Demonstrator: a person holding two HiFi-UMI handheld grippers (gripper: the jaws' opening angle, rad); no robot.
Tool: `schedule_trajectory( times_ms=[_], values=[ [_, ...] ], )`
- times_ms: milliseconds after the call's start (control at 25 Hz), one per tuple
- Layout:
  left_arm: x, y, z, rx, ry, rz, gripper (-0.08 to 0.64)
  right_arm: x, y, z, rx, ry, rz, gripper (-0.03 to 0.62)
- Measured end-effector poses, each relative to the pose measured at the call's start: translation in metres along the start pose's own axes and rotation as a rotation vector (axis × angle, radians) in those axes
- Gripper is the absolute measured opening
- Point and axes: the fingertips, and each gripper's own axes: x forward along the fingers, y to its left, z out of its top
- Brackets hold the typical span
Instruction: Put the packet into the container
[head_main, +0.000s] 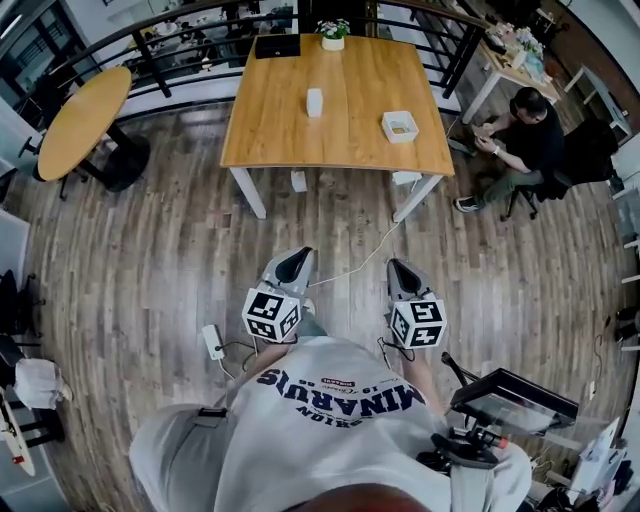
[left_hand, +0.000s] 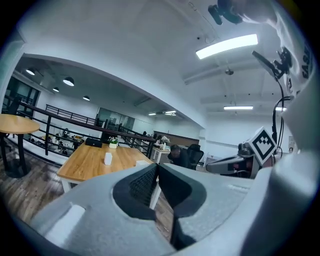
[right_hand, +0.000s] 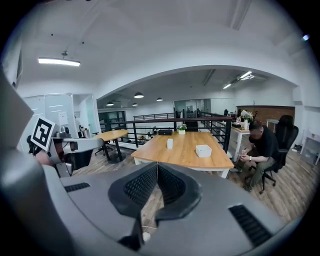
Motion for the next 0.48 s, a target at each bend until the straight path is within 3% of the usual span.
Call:
schedule_trajectory(
  times_ms=[280,480],
  values=[
    [0.029,0.066,0.019,-0.011,0.002,-0.012,0.018,0.05,0.002,0.033,-0.004,0.012,-0.039,0.011],
    [0.044,0.117,0.018,0.018,0.012,-0.009,0.018,0.082,0.011,0.027,0.036,0.03,-0.062,0.011]
  ],
)
